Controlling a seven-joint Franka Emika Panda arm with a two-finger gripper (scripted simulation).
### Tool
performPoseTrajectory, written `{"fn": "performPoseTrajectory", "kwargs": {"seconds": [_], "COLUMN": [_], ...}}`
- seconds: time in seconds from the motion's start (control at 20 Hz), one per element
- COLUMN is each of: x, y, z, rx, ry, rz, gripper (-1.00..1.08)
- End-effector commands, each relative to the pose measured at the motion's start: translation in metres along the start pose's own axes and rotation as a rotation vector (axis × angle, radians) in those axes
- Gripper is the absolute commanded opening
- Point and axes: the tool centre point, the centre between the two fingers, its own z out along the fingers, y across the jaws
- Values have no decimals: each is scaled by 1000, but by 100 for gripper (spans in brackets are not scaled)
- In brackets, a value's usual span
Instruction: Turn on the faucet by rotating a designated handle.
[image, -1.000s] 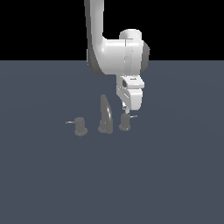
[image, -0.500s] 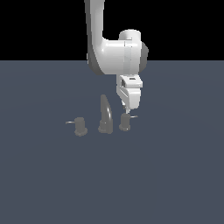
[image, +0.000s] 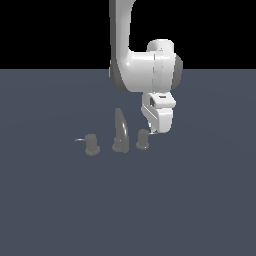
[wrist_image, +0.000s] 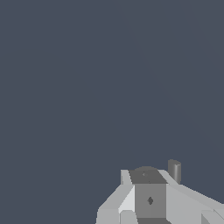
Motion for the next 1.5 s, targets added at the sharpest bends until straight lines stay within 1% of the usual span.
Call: {"fn": "performPoseTrajectory", "kwargs": {"seconds": [0.0,0.05,0.1,0.7,0.75,0.8,1.4,1.45], "x": [10,10,1,-1,-1,4,-34,-34], "y": [13,13,2,46,46,31,66,66], "z": [6,6,0,5,5,1,5,5], "rx": [-9,-9,6,-8,-8,20,-8,-8], "ry": [0,0,0,0,0,11,1,1], "rz": [8,8,-5,6,6,6,7,7], "gripper": [-100,-100,-100,-100,-100,-100,-100,-100]}}
